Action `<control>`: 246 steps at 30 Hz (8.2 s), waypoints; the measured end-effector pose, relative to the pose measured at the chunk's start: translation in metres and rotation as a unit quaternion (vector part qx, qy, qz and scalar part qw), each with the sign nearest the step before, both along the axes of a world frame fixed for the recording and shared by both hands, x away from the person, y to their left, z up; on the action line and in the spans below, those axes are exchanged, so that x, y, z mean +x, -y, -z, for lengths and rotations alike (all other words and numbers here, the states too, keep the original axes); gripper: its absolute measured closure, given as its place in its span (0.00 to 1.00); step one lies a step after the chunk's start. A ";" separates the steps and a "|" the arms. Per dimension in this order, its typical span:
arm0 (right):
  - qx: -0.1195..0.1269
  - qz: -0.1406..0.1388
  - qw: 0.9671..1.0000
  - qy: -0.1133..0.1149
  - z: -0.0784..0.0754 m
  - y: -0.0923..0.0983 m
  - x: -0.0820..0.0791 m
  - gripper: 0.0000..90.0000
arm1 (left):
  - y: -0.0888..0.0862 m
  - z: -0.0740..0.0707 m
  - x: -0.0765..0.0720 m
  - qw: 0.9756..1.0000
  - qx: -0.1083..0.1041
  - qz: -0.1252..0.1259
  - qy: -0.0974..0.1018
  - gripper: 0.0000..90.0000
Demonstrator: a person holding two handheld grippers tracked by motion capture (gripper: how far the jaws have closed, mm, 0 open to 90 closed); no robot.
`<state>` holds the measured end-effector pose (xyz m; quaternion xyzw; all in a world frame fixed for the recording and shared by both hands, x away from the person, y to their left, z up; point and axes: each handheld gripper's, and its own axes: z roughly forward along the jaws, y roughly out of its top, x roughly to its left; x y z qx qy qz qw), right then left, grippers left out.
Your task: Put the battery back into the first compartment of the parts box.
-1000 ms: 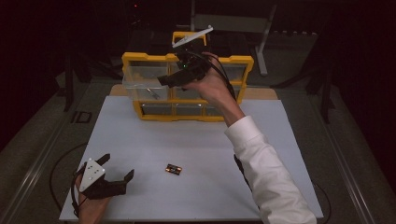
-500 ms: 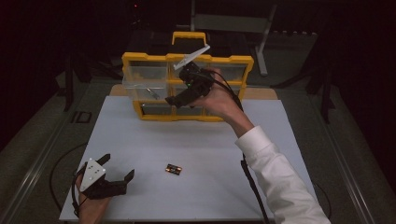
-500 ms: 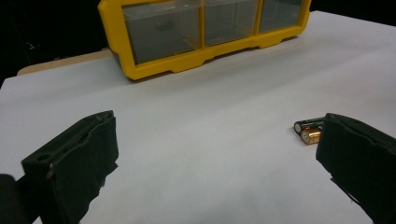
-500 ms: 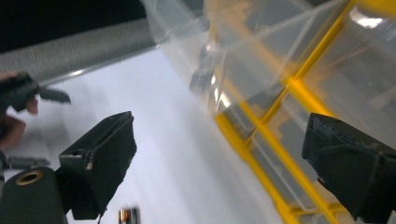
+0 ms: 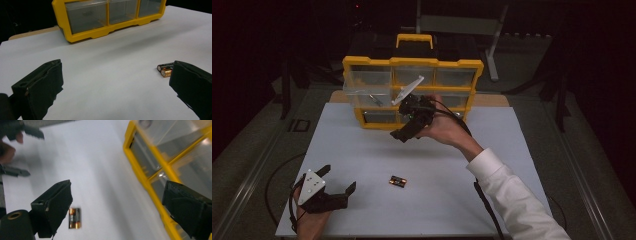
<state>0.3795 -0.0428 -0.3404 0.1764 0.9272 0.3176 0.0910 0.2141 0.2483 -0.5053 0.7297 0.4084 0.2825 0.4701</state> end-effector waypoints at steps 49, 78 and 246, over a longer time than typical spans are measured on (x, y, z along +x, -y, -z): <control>-0.127 -0.048 0.986 -0.094 0.145 -0.026 -0.033 0.26 | 0.000 0.000 -0.001 1.000 0.000 -0.001 -0.001 0.00; -0.146 -0.061 0.978 -0.138 0.172 -0.035 -0.030 0.85 | 0.000 0.000 0.000 1.000 0.001 -0.003 -0.001 0.00; 0.062 0.056 0.996 0.008 -0.029 -0.001 0.006 0.11 | 0.000 0.000 0.000 1.000 0.000 -0.004 -0.002 0.00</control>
